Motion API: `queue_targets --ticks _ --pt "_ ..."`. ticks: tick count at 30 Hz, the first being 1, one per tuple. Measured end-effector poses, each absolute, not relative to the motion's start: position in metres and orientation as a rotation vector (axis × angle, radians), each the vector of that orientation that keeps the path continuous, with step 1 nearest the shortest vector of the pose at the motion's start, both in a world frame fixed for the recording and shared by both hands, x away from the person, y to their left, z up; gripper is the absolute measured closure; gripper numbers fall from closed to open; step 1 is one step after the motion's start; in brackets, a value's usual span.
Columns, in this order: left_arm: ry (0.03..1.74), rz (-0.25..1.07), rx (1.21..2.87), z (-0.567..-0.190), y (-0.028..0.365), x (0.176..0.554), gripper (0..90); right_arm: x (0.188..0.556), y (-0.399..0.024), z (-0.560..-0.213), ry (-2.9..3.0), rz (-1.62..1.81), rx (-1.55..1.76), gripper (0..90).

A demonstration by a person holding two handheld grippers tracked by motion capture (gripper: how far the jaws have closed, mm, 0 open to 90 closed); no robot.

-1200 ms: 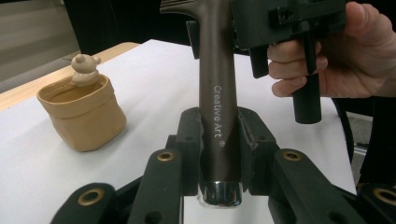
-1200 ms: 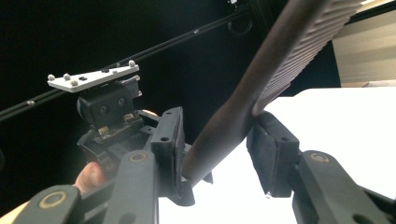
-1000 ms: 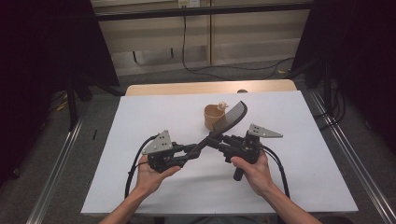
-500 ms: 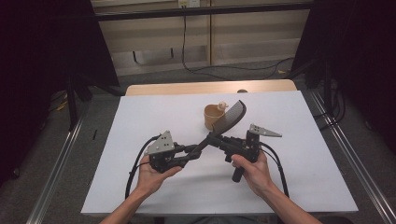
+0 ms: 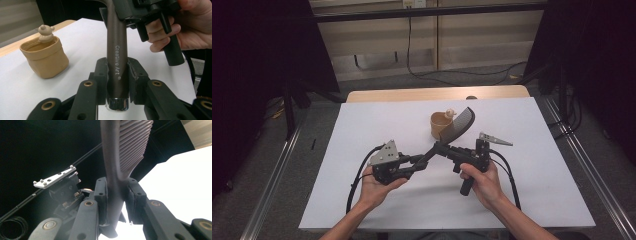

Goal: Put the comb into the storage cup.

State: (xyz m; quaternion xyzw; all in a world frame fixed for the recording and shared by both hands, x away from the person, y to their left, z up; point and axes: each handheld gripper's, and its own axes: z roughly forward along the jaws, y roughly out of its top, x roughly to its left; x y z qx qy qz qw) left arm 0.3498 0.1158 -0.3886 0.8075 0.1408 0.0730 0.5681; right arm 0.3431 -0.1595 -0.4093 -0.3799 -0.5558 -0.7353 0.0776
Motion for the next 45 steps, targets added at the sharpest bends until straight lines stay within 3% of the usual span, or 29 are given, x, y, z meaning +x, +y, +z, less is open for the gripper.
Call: queue_targets --ticks 5,18,23,37,42,45 --pt "0.343 0.167 1.898 -0.389 0.114 0.350 69.7 0.343 -0.160 -0.408 -1.685 -2.216 -1.127 72.6" --pt "0.430 0.200 1.866 -0.394 0.117 0.351 23.2 0.346 -0.169 -0.406 -1.750 -2.248 -1.145 72.7" --pt "0.463 0.215 1.861 -0.396 0.124 0.352 12.2 0.346 -0.172 -0.405 -1.792 -2.249 -1.150 72.7" --pt "0.568 0.181 1.791 -0.395 0.147 0.354 3.2 0.352 -0.180 -0.399 -1.875 -2.267 -1.156 72.7" --pt "0.630 0.377 1.788 -0.397 0.160 0.345 3.9 0.357 -0.188 -0.394 -1.927 -2.295 -1.171 72.7" --pt "0.633 0.337 1.775 -0.401 0.168 0.344 3.4 0.361 -0.194 -0.393 -1.958 -2.304 -1.187 72.7"
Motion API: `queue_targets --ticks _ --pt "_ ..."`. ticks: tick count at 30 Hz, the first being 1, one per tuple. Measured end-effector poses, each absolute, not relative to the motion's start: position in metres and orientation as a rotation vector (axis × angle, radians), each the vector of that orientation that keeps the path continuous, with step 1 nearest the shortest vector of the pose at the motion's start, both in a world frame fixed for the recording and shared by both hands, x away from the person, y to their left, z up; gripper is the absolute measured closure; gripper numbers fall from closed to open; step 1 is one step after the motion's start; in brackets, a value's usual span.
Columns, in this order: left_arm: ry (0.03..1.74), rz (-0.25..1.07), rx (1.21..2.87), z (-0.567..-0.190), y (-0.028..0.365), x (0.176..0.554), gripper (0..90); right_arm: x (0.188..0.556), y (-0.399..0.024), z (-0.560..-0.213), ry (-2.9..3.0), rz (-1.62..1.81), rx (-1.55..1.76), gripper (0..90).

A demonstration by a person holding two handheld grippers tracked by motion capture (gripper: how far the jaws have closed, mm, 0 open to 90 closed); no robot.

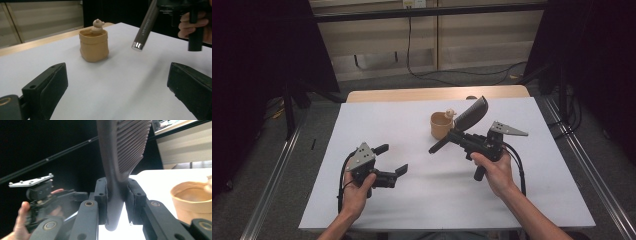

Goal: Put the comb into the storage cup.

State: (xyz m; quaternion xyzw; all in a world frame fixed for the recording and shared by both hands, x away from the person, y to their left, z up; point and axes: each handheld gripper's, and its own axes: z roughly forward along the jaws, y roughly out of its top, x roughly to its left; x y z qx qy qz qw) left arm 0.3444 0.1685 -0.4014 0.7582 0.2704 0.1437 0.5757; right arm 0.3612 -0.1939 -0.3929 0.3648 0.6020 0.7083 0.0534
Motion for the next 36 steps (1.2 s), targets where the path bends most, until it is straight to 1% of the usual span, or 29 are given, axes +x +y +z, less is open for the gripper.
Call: queue_targets --ticks 7,10,12,19,22,26,28,33,36 --pt "0.684 0.365 1.751 -0.406 0.177 0.342 3.3 0.366 -0.199 -0.387 1.834 2.082 1.067 72.7" --pt "0.712 0.425 1.739 -0.406 0.182 0.341 3.4 0.367 -0.202 -0.386 1.833 2.056 1.059 72.7" --pt "0.713 0.412 1.743 -0.405 0.186 0.341 3.6 0.368 -0.203 -0.385 1.832 2.042 1.054 72.7" --pt "0.717 0.446 1.762 -0.413 0.196 0.334 3.3 0.373 -0.209 -0.382 1.828 1.994 1.052 72.7" --pt "0.727 0.506 1.753 -0.416 0.199 0.333 2.8 0.375 -0.210 -0.380 1.822 1.987 1.038 72.7" --pt "0.753 0.558 1.703 -0.418 0.204 0.332 2.7 0.377 -0.208 -0.376 1.824 1.959 1.014 72.7" --pt "0.769 0.544 1.649 -0.419 0.207 0.329 3.9 0.378 -0.208 -0.376 1.826 1.942 1.021 72.7" --pt "0.776 0.558 1.613 -0.422 0.214 0.324 3.4 0.384 -0.208 -0.375 1.835 1.905 1.031 72.7" --pt "0.818 0.561 1.597 -0.428 0.222 0.322 2.7 0.388 -0.208 -0.372 1.832 1.889 1.020 72.7"
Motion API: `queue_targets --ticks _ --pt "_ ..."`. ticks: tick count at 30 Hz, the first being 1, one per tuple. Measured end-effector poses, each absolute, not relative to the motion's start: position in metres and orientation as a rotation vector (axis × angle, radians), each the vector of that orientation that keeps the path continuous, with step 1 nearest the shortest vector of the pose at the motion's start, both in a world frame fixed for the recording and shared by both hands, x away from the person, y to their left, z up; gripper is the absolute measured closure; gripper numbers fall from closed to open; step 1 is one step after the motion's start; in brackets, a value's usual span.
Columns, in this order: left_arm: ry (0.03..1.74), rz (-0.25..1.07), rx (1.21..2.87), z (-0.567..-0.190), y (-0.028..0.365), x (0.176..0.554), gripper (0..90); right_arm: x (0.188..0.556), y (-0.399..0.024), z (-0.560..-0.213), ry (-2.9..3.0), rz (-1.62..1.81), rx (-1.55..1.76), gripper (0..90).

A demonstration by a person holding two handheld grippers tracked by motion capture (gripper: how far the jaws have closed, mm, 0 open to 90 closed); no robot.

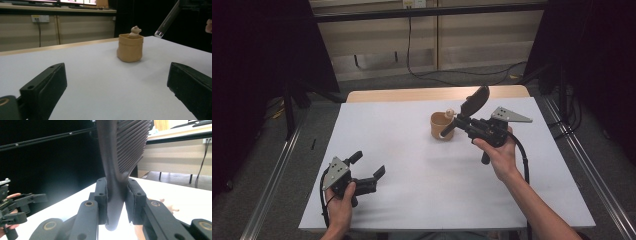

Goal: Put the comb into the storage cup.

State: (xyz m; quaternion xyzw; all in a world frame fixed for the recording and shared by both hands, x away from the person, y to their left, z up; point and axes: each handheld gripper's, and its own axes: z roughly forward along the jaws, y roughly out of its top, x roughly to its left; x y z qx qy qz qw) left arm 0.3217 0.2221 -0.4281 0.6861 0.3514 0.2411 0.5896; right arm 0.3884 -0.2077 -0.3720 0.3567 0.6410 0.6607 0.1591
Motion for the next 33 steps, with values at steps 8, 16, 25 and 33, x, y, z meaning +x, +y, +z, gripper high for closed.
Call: queue_targets --ticks 8,16,25,33 --pt "0.830 0.584 1.607 -0.431 0.222 0.317 2.4 0.398 -0.207 -0.368 1.829 1.859 0.998 72.7" --pt "0.793 0.589 1.628 -0.429 0.219 0.311 2.1 0.407 -0.208 -0.365 1.831 1.822 0.991 72.7" --pt "0.795 0.574 1.634 -0.432 0.218 0.313 1.3 0.419 -0.206 -0.360 1.824 1.786 0.986 72.7" --pt "0.830 0.587 1.622 -0.430 0.221 0.312 3.4 0.430 -0.201 -0.357 1.830 1.766 0.962 72.7"
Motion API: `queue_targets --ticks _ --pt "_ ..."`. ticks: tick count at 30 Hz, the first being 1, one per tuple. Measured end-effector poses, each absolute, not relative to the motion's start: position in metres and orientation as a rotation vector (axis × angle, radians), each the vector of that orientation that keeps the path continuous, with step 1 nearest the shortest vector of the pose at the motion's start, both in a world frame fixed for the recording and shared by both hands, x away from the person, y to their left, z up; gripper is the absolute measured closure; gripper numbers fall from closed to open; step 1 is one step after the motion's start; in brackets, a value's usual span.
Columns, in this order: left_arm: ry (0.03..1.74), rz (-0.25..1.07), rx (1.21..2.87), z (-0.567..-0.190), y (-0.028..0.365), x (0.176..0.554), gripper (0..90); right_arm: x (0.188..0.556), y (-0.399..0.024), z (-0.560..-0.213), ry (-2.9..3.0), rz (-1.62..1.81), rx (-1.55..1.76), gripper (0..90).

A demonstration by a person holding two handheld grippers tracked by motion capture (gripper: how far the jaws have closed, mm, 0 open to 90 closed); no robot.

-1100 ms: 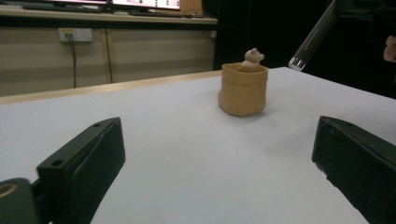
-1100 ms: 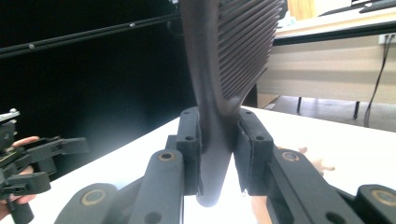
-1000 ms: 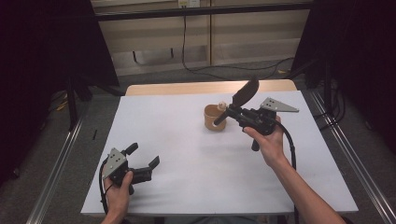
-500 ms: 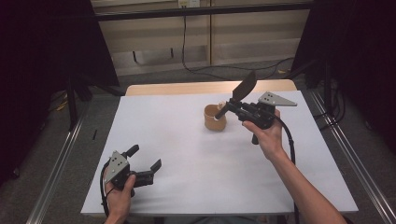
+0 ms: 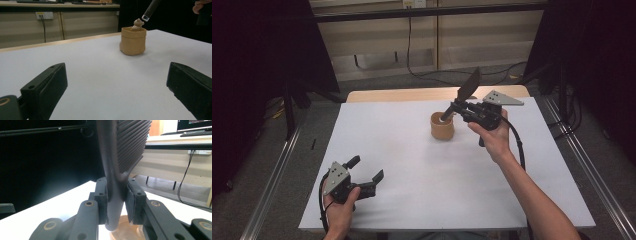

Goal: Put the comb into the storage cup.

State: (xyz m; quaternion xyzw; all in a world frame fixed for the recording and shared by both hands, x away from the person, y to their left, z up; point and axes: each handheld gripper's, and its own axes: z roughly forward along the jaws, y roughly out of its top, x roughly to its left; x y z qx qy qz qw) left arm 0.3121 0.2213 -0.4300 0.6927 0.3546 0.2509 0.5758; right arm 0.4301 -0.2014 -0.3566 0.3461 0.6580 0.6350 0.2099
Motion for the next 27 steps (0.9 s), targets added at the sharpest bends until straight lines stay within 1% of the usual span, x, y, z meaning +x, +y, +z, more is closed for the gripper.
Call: queue_targets --ticks 3,9,27 --pt "0.830 0.602 1.619 -0.428 0.221 0.311 3.5 0.434 -0.199 -0.356 1.830 1.759 0.962 72.7" --pt "0.825 0.584 1.608 -0.428 0.221 0.311 3.5 0.442 -0.196 -0.356 1.844 1.724 0.960 72.7" --pt "0.827 0.580 1.621 -0.430 0.222 0.313 3.5 0.456 -0.197 -0.374 1.884 1.673 1.009 72.7"
